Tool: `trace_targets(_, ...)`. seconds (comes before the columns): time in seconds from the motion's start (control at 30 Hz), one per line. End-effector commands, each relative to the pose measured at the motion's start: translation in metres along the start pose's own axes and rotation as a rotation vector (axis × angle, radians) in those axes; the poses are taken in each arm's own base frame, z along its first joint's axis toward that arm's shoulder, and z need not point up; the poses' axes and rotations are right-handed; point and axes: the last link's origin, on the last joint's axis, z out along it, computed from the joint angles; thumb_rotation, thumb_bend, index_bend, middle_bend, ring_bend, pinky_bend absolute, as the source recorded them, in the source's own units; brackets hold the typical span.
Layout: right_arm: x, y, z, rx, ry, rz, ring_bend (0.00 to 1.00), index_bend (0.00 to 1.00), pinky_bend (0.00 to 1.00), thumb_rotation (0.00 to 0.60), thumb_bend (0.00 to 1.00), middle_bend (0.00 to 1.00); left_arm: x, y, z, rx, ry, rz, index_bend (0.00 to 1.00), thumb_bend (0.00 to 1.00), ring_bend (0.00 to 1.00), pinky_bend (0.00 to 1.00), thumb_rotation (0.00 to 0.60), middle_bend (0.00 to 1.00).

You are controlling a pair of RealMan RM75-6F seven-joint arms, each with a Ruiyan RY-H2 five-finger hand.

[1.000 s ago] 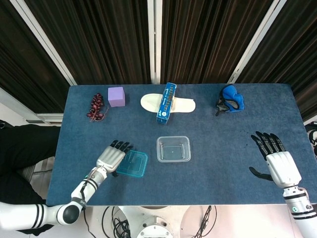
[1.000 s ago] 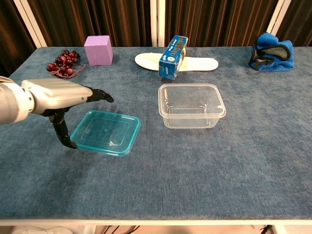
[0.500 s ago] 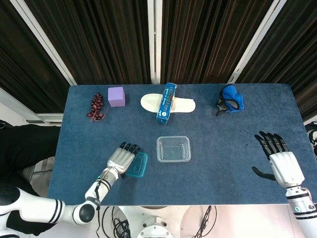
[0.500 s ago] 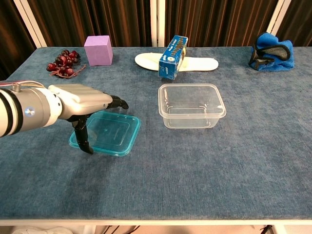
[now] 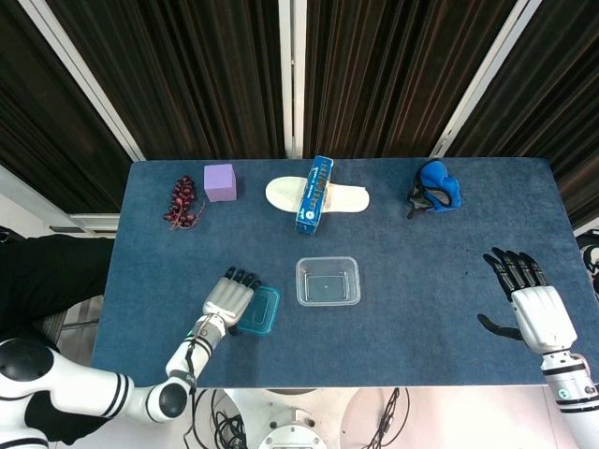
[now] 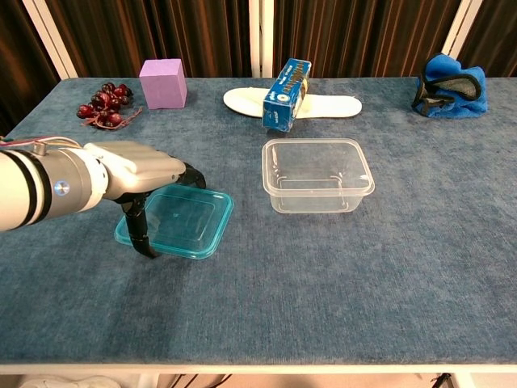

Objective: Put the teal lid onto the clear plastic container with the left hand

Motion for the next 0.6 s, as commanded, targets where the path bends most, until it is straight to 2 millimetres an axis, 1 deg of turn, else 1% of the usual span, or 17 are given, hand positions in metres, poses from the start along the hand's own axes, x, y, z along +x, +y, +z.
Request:
trace_targets(0.03,0.0,0.0,0.0,-0.002,-0.001,0.002,0.0,0.0,0.0,0.6,0.12,0.04,0.0,0.0,-0.001,-0.005,0.009,0.0,0.27,0.06,0.1,0.08,0.6,0.23)
trace_targets(0.17,-0.001,0.0,0.0,0.0,-0.001,0.003,0.0,0.0,0.0,0.6,0.12,0.04,0.005,0.0,-0.004,-0.016,0.042,0.008,0.33,0.09,0.18,0.13,0.6,0.3)
trace_targets(0.37,0.0,-0.001,0.0,0.003,0.003,0.003,0.0,0.0,0.0,0.6,0.12,0.04,0.018,-0.007,-0.01,-0.019,0.094,-0.005,0.35,0.09,0.22,0.17,0.6,0.36)
trace_targets(0.43,0.001,0.0,0.0,0.002,0.007,0.003,0.0,0.0,0.0,0.6,0.12,0.04,0.026,-0.011,-0.014,-0.011,0.115,-0.019,0.35,0.08,0.22,0.17,0.6,0.36)
trace_targets(0.5,0.002,0.0,-0.001,0.002,0.011,0.001,0.0,0.0,0.0,0.6,0.12,0.04,0.039,-0.015,-0.019,-0.01,0.145,-0.047,0.35,0.08,0.22,0.17,0.6,0.36)
trace_targets(0.6,0.004,-0.001,-0.001,0.005,0.019,-0.001,0.0,0.0,0.0,0.6,0.12,0.04,0.06,-0.012,-0.028,-0.036,0.198,-0.089,0.35,0.08,0.22,0.18,0.6,0.36)
